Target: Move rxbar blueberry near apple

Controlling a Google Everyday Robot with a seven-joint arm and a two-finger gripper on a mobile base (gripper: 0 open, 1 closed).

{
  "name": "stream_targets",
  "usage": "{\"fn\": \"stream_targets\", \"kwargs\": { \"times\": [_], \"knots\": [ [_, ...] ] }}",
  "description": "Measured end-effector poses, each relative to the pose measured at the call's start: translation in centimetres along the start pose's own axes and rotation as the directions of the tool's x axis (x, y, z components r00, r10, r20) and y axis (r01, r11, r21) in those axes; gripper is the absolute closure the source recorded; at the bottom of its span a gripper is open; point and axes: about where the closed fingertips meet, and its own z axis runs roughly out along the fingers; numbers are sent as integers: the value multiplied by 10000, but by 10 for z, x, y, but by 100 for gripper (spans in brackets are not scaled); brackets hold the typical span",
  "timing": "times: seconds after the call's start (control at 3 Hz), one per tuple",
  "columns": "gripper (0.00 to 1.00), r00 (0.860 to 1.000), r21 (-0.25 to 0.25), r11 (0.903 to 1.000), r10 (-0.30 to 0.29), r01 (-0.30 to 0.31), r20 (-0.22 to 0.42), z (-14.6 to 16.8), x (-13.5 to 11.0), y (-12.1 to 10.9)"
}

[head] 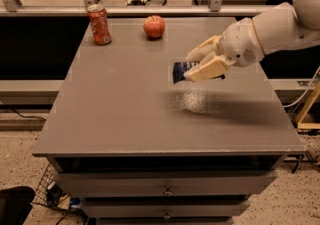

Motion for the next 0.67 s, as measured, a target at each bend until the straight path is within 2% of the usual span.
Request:
{"fn": "stream_targets", "kwargs": {
  "times": [0.33, 0.67],
  "knots": [
    [100, 9999, -21, 10000, 63, -62, 151, -11, 10, -47],
    [100, 9993, 278, 9993, 249, -256, 284, -12, 19, -109]
  ]
}}
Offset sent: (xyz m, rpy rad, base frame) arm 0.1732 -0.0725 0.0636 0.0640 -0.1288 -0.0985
